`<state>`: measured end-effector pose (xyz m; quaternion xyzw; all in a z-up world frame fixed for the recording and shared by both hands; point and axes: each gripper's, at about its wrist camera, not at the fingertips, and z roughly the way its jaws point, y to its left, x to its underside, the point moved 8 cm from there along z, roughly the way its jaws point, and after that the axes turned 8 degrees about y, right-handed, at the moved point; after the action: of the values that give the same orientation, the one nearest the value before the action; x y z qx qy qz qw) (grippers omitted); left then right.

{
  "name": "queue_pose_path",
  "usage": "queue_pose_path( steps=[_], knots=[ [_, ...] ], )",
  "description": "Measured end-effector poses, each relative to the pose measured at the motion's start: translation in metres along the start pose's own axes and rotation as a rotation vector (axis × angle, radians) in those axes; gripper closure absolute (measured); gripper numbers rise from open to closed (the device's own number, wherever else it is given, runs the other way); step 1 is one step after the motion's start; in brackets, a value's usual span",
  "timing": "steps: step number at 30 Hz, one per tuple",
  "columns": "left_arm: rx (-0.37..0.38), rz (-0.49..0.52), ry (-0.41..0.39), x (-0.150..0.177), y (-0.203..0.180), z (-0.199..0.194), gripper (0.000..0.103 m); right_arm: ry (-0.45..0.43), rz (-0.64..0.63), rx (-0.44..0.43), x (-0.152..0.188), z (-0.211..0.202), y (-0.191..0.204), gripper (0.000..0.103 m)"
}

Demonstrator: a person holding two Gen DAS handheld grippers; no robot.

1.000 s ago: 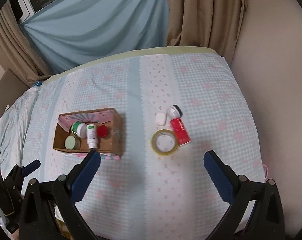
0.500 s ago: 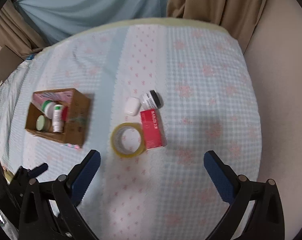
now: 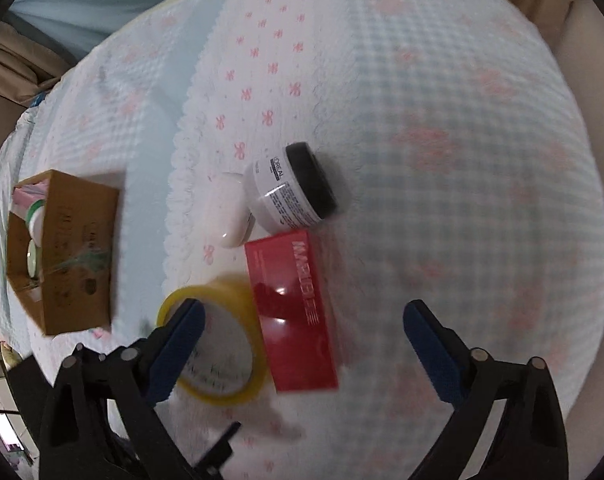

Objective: Organize rigid objects
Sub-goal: 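Grasp the yellow tape roll with the left tool while the right tool grasps the red box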

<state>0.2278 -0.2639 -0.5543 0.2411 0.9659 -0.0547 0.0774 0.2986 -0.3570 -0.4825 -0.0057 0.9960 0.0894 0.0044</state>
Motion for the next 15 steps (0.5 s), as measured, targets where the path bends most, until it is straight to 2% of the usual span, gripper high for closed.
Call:
queue_pose_path(
  steps=[7,9,11,15],
  knots=[
    [-0.006,0.017,-0.037,-0.019,0.001,0.017,0.0,0.027,-0.016,0.021,-0.016,0.032,-0.001,0.011],
    [0.005,0.02,-0.043,-0.024,0.002,0.022,0.0,0.036,-0.022,0.022,-0.017,0.037,0.0,0.028],
    [0.007,0.027,-0.048,-0.028,0.001,0.026,0.0,0.037,-0.019,0.022,-0.019,0.039,0.0,0.032],
    [-0.001,0.05,-0.061,-0.035,-0.002,0.026,0.004,0.045,-0.015,-0.013,-0.02,0.045,0.003,0.05]
  ],
)
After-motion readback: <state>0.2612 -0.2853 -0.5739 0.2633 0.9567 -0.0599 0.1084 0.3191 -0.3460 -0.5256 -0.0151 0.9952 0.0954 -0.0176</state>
